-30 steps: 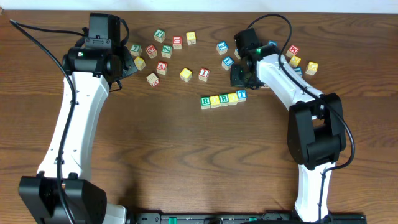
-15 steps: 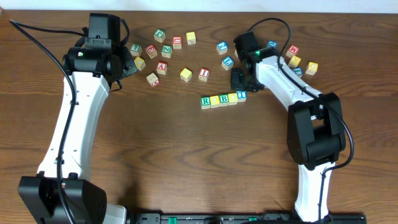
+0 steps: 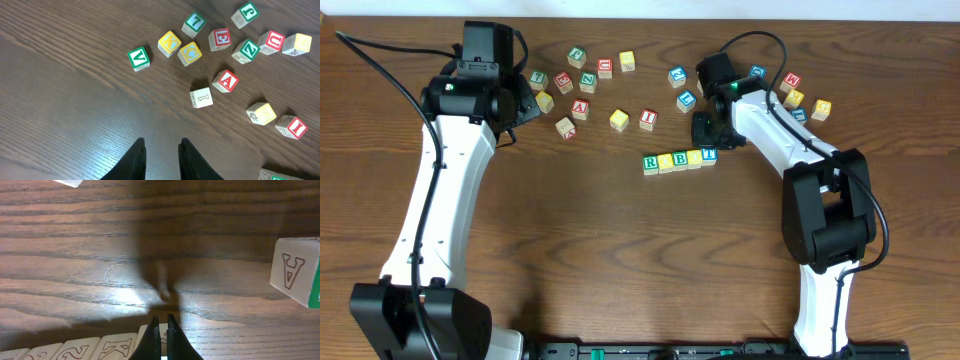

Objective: Spell out ROBOT

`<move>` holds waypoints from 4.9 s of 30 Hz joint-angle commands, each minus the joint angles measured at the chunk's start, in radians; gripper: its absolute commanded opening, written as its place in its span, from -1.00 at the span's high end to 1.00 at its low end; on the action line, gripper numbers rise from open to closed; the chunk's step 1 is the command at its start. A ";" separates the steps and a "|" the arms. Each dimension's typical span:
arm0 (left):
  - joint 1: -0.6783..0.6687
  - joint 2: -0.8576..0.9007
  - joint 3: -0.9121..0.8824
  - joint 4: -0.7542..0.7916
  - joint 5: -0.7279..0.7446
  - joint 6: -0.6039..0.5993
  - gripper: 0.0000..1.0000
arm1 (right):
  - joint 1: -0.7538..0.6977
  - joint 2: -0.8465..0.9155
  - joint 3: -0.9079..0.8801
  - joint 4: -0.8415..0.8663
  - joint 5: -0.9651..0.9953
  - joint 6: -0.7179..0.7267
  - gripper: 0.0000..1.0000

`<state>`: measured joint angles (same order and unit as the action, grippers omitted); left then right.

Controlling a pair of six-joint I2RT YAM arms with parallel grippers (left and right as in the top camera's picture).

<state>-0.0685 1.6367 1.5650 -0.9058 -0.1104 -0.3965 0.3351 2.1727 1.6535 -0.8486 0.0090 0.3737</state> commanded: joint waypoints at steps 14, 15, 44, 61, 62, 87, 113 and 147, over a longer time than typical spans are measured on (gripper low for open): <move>-0.001 0.010 -0.006 0.004 -0.006 -0.012 0.55 | 0.013 -0.011 -0.006 -0.009 -0.054 -0.084 0.98; -0.001 0.010 -0.006 0.004 -0.006 -0.012 0.55 | 0.014 -0.011 -0.006 -0.009 -0.053 -0.084 0.98; -0.002 0.010 -0.011 -0.013 -0.001 -0.013 0.55 | -0.064 -0.027 0.127 -0.154 -0.053 -0.091 0.81; -0.123 0.010 -0.137 0.046 0.006 -0.037 0.55 | -0.070 -0.027 0.081 -0.234 -0.040 -0.106 0.78; -0.127 0.010 -0.141 0.049 0.006 -0.040 0.55 | -0.070 -0.027 0.078 -0.232 -0.041 -0.106 0.78; -0.277 0.167 -0.154 0.093 0.085 -0.126 0.60 | -0.072 -0.027 0.025 -0.187 -0.068 -0.106 0.74; -0.302 0.296 -0.154 0.158 0.268 -0.144 0.63 | -0.072 -0.027 0.024 -0.184 -0.068 -0.106 0.73; -0.343 0.391 -0.154 0.216 0.336 -0.151 0.63 | -0.072 -0.027 0.008 -0.181 -0.068 -0.106 0.73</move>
<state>-0.4107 2.0113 1.4193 -0.6945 0.2008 -0.5358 0.2672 2.1715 1.6772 -1.0309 -0.0559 0.2768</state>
